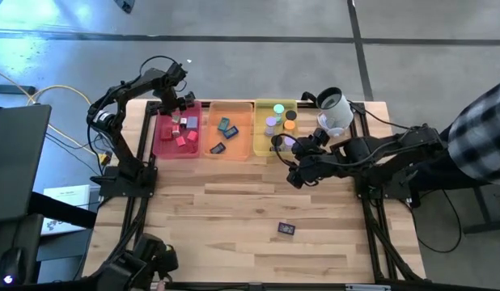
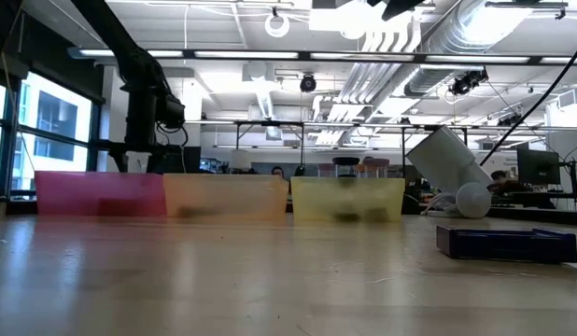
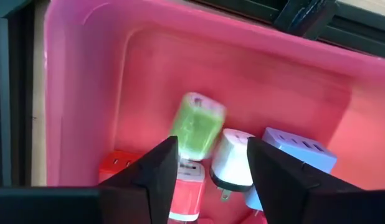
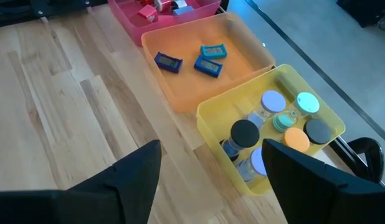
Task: Pick & Place Office items
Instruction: Put the green charger adapter into the red bin, then put the dark blue digital clock into the orange bin
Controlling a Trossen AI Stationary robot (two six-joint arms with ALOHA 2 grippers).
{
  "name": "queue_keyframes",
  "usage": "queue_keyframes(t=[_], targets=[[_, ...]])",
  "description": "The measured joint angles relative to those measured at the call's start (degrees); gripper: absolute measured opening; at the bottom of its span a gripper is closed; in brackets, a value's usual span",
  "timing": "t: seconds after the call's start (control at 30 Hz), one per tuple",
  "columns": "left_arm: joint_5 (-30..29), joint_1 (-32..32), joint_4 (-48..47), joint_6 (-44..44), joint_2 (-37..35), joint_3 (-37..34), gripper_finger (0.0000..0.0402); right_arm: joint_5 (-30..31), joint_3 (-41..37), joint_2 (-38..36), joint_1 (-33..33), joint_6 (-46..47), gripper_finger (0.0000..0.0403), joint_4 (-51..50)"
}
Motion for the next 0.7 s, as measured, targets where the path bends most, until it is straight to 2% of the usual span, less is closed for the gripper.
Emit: queue_keyframes(t=[0.27,0.4,0.53,0.6,0.7], targets=[[1.4,0.0,0.4,2.6,0.0,0.0,0.019,-0.4,0.0,0.0,0.0,0.0,0.0267,0.0],[13.2,0.2,-1.3,8.9,-1.5,0.0,0.0191,-1.6,0.0,0.0,0.0,0.0,0.0267,-0.1],[26.3,0.8,-4.5,8.7,-4.6,0.0,0.0192,-1.6,0.0,0.0,0.0,0.0,0.0267,-0.2],[29.5,1.1,-6.0,7.8,-7.2,0.0,0.0192,-2.0,0.0,0.0,0.0,0.0,0.0267,-0.2],[29.7,1.1,-7.7,6.2,-11.8,0.0,0.0192,-3.6,0.0,0.0,0.0,0.0,0.0267,-0.3]])
